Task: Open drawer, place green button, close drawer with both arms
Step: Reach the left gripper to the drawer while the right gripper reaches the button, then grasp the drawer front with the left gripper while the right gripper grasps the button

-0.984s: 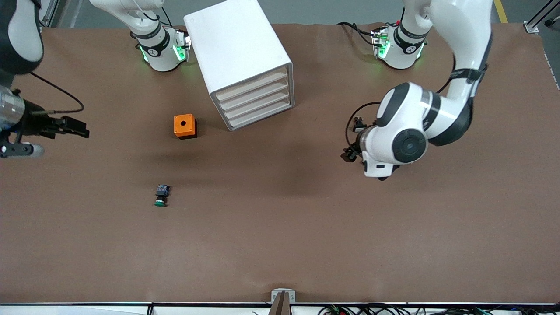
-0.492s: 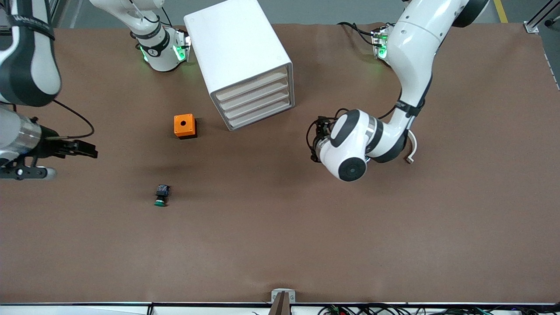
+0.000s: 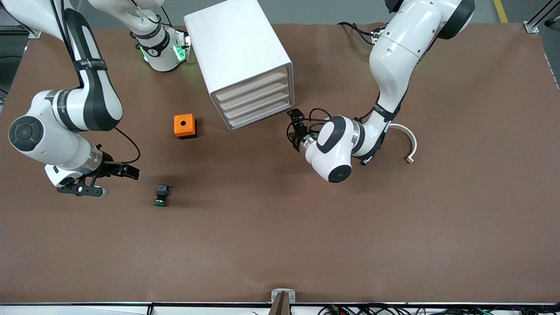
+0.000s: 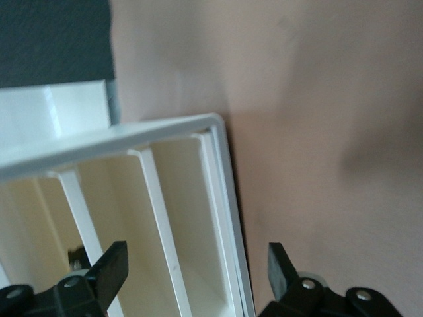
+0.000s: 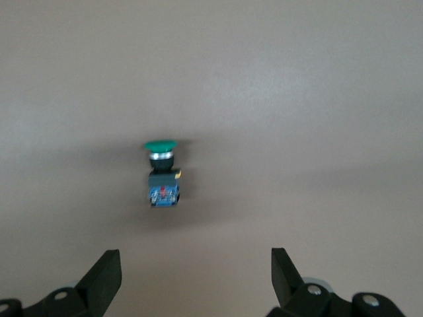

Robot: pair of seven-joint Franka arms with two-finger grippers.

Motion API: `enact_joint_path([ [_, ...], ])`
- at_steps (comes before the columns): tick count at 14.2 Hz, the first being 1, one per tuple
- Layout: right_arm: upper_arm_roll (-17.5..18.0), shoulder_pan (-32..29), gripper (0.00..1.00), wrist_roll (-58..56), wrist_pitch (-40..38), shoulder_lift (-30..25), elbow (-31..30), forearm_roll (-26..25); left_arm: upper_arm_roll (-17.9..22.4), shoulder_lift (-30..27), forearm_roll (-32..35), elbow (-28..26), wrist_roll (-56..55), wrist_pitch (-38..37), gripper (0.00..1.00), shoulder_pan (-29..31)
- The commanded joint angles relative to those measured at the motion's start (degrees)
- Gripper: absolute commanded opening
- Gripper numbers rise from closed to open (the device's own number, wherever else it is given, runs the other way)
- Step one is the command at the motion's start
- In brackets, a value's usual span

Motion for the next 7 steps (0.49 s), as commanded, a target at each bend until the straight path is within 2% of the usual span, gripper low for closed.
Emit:
enact_joint_path([
  [1,0.3,0.4,1.0,1.0,8.2,0.6,-5.2,1.1,0.2,1.6,-3.2,1.3,-6.5,-0.8,0.78,-1.6],
  [2,0.3,1.5,1.0,1.1,12.0,1.2,-7.1,1.8,0.2,2.0,-3.9,1.4,-8.6,-0.8,0.76,-2.8],
  [4,0.3,2.6,1.0,1.8,14.5,3.3,-7.5,2.5,0.2,2.8,-6.7,1.4,-10.9,-0.8,0.72,-3.2],
  [7,0.3,3.8,1.0,1.8,19.5,5.6,-9.1,2.6,0.2,3.4,-8.0,1.4,-11.7,-0.8,0.71,-5.5],
])
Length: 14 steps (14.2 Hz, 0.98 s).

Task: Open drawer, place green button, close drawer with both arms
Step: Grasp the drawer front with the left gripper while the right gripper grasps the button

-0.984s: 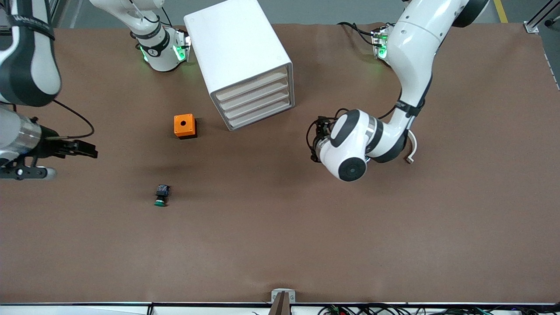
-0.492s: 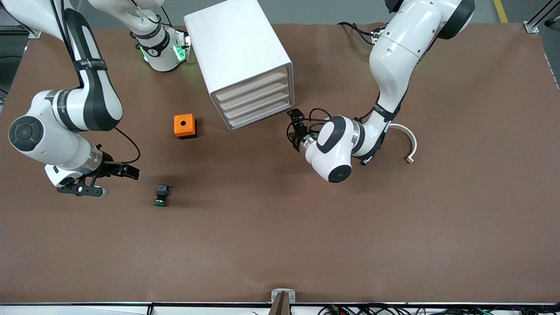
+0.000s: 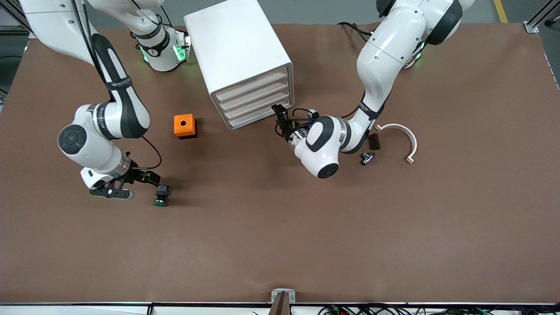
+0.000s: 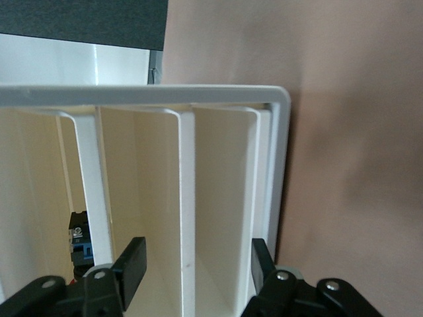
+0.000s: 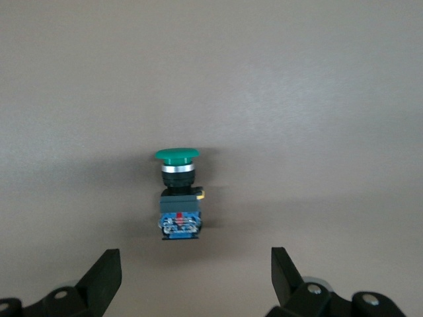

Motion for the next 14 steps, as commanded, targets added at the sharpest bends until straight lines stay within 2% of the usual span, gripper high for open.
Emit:
enact_joint_path([
  [1,-0.1,0.9,1.0,0.6,6.2,1.4,-2.6,1.0,0.4,1.5,-1.4,1.3,-1.7,-0.7,0.7,-1.9],
  [4,-0.1,1.1,1.0,1.7,9.0,4.1,-2.7,1.0,0.4,1.8,-2.3,1.3,-2.4,-0.7,0.64,-3.5],
  [7,-0.2,2.3,1.0,3.6,10.9,5.7,-2.4,1.0,0.4,1.9,-2.5,1.3,-2.4,1.4,0.5,-4.8],
  [9,-0.1,2.3,1.0,3.6,12.7,7.0,-2.2,1.0,0.4,2.4,-2.5,1.3,-2.4,1.9,0.33,-5.2],
  [11,-0.2,2.3,1.0,3.5,13.0,8.1,-1.4,1.0,0.4,2.6,-2.3,1.3,-2.2,1.9,0.0,-5.1],
  [13,-0.2,2.2,1.0,3.5,13.0,8.8,-1.1,0.9,0.8,2.7,-2.3,1.4,-2.1,1.9,0.0,-4.6],
  [14,-0.2,2.2,0.91,3.3,12.8,9.0,-0.9,0.9,1.0,2.7,-2.3,1.6,-1.6,1.9,0.0,-4.3],
])
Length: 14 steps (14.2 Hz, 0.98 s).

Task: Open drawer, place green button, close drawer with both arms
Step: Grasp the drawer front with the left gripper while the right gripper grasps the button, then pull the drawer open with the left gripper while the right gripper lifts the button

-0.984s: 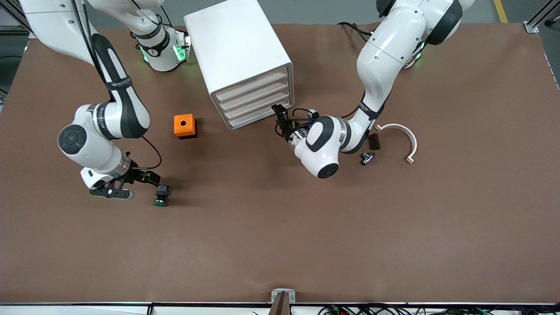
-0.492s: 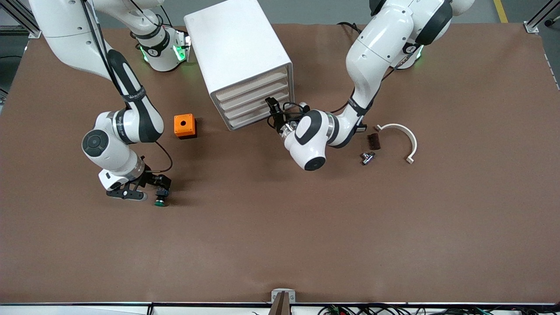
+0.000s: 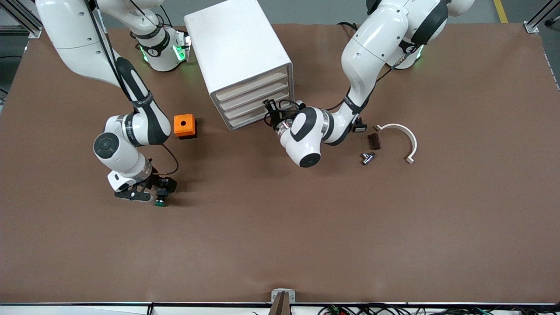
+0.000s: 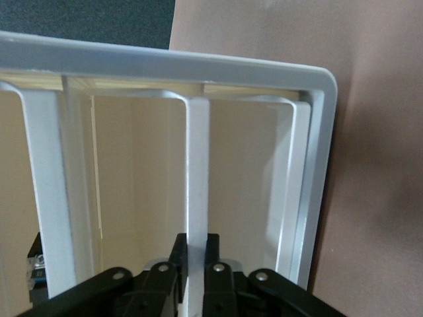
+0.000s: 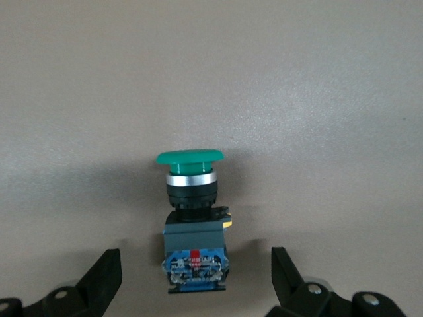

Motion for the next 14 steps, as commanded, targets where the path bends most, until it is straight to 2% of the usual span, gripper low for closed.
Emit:
enact_joint_path([
  [1,-0.2,0.2,0.75,0.0,-0.1,1.1,1.2,0.7,1.6,1.0,-0.9,1.7,0.0,0.1,0.0,0.3],
  [4,-0.1,0.2,0.21,0.6,-0.4,1.4,1.8,0.7,5.2,0.9,-0.9,3.8,1.6,0.1,0.0,0.8],
  [6,-0.2,0.2,0.0,0.7,-0.5,1.3,1.7,0.8,6.4,1.0,-0.9,5.5,3.7,0.2,0.0,3.1],
  [10,-0.1,0.3,0.0,2.8,-1.9,0.9,1.9,0.8,6.3,0.7,-1.0,6.8,10.3,0.2,0.0,8.0],
  [11,0.0,0.4,0.0,4.3,-5.0,0.3,3.0,0.8,6.3,0.7,-1.0,6.8,11.5,0.2,0.17,8.3],
  [12,0.1,0.9,0.0,7.1,-9.4,-0.8,4.3,0.8,6.3,0.6,-1.0,6.8,12.4,0.2,0.43,8.4],
  [14,0.1,2.3,0.0,14.0,-17.2,-4.4,6.0,0.8,6.3,0.2,-0.9,6.8,12.5,0.1,0.84,8.6],
])
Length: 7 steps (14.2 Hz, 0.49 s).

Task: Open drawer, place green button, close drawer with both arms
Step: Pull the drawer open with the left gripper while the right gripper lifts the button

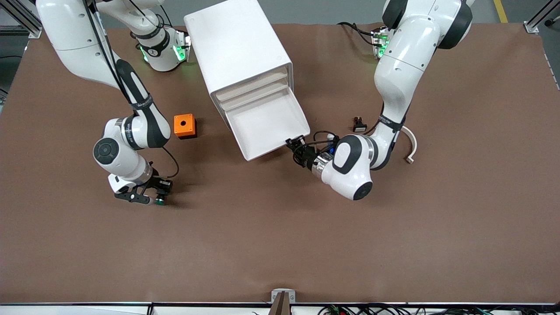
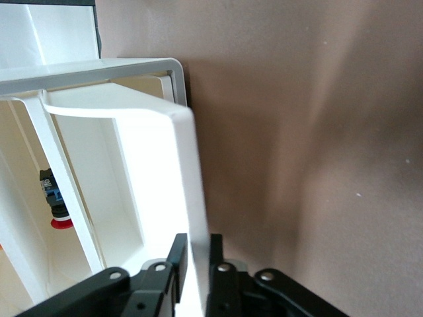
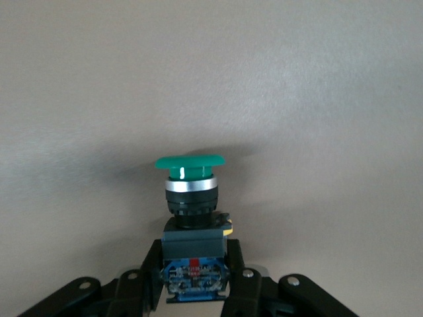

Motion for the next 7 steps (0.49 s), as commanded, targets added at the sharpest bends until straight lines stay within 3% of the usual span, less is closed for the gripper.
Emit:
enact_joint_path([
  [1,0.0,3.0,0.0,10.5,-9.6,-6.2,1.8,0.4,-0.2,0.2,-0.9,1.3,0.6,0.2,1.0,0.3],
  [7,1.1,14.7,0.0,42.7,-16.6,-16.3,2.2,0.4,3.8,-1.0,5.4,5.5,0.9,0.1,1.0,1.0],
])
